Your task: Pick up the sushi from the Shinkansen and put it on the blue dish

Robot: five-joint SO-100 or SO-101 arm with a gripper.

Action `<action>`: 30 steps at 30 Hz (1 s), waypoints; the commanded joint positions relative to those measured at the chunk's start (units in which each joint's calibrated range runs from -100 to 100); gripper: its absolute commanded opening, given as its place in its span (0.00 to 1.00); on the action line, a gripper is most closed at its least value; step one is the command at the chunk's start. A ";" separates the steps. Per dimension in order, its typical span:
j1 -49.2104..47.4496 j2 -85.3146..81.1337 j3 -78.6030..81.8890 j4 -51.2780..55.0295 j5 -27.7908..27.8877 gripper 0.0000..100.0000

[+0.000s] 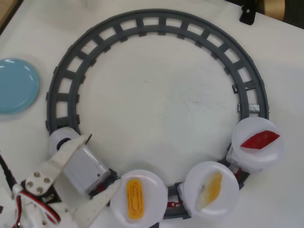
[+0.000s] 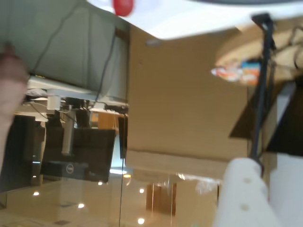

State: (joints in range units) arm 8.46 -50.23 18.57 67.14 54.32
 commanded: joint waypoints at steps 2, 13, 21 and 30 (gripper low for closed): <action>0.70 0.17 -3.51 3.22 0.86 0.31; 0.78 3.32 -3.60 18.25 0.49 0.31; 4.30 11.12 -8.56 18.42 0.44 0.31; 10.64 21.41 -10.82 18.42 1.28 0.32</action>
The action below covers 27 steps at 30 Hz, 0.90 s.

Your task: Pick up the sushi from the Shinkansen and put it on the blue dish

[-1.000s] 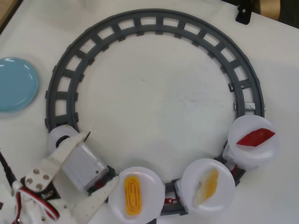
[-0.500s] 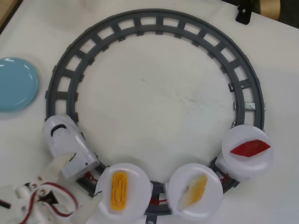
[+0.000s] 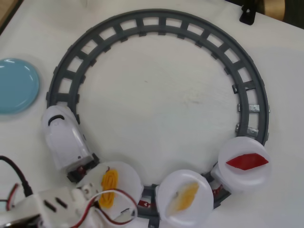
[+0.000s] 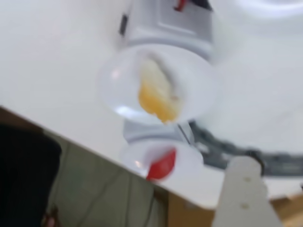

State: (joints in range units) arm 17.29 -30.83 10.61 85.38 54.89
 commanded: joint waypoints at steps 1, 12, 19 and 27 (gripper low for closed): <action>2.26 2.75 -2.68 0.18 1.34 0.32; 4.02 7.81 -1.96 1.71 2.07 0.32; 4.54 9.97 -2.05 4.77 2.07 0.32; 7.10 14.36 -2.14 4.09 1.65 0.32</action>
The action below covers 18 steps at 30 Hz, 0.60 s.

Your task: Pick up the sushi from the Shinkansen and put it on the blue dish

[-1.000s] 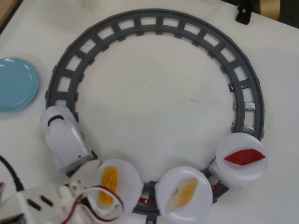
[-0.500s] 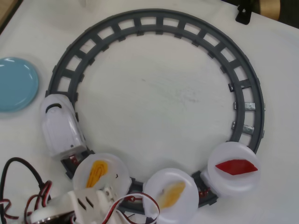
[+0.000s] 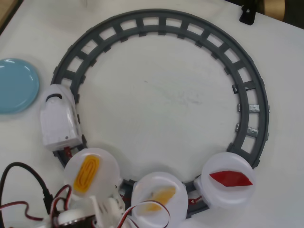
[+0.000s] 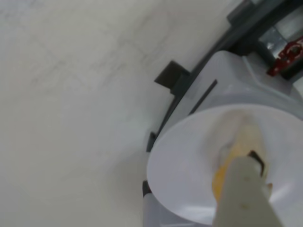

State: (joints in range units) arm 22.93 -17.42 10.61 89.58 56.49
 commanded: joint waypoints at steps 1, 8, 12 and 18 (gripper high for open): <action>1.63 1.53 -2.14 -0.11 -0.01 0.32; 1.02 4.93 -2.05 -0.11 -2.10 0.32; 0.05 6.26 -2.23 -0.11 -2.67 0.32; -4.00 8.00 -1.69 -1.72 -4.98 0.31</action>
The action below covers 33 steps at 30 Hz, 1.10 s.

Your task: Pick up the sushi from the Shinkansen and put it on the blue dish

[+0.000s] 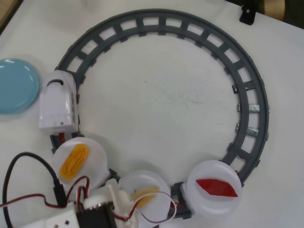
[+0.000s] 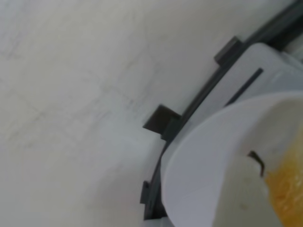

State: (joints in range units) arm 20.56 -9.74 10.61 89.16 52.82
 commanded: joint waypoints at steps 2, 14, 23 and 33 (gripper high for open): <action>-3.04 0.99 -0.87 -3.26 -2.51 0.31; -5.24 1.82 2.82 -5.55 -3.45 0.31; -5.15 1.57 9.31 -5.47 -3.34 0.31; -8.94 0.83 10.49 -5.21 -4.96 0.03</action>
State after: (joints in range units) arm 12.63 -8.22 21.96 83.70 49.20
